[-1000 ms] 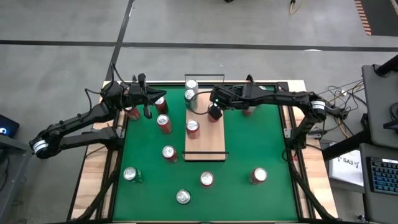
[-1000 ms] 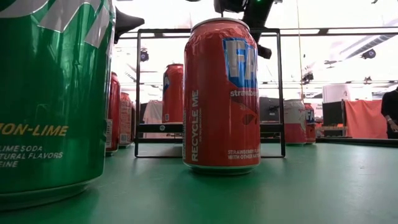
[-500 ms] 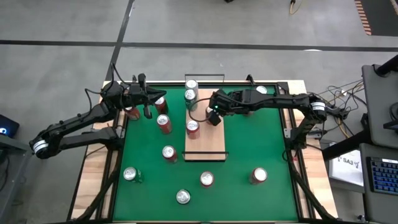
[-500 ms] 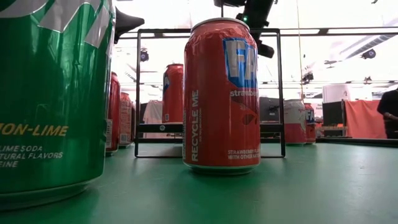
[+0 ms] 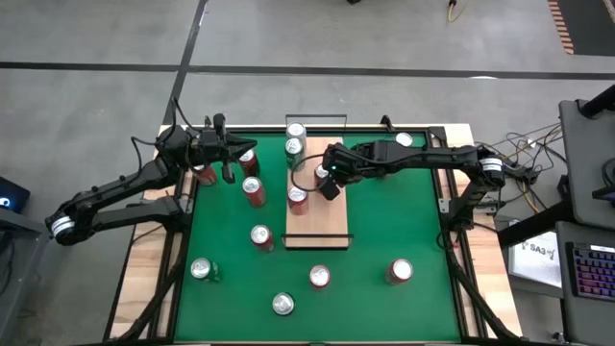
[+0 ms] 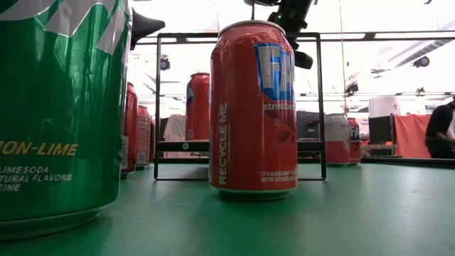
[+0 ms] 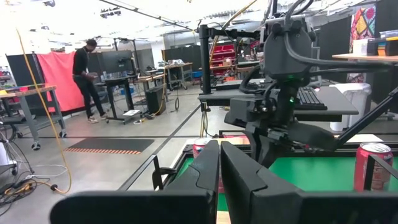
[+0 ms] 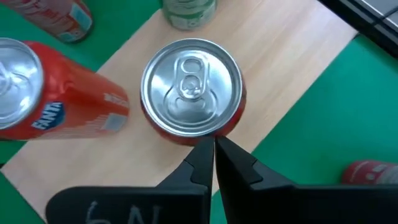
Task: Place canned beverage on shelf
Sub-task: Put the right red soda can on the shelf
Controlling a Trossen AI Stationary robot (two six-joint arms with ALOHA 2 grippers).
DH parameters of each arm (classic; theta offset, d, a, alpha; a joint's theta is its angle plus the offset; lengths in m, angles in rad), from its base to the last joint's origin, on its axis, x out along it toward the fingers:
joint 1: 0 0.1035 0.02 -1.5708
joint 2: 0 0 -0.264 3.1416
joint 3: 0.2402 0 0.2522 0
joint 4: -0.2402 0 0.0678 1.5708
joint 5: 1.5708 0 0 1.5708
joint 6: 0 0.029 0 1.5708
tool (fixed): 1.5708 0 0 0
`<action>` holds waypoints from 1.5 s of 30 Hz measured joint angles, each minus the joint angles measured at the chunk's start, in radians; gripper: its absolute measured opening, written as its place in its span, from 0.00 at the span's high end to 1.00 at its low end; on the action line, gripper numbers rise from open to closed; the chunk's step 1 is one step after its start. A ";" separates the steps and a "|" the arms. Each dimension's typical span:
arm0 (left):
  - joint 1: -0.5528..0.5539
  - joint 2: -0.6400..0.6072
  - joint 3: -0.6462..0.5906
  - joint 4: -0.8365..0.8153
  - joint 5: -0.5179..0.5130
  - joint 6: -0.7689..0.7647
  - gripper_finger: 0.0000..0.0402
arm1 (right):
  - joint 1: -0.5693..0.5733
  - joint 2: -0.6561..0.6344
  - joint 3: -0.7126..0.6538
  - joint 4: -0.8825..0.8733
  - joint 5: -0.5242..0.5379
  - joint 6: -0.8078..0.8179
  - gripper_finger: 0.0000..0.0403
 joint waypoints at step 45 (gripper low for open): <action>0.000 0.000 0.000 0.000 0.000 0.000 1.00 | -0.024 0.067 -0.013 0.049 -0.075 -0.043 0.98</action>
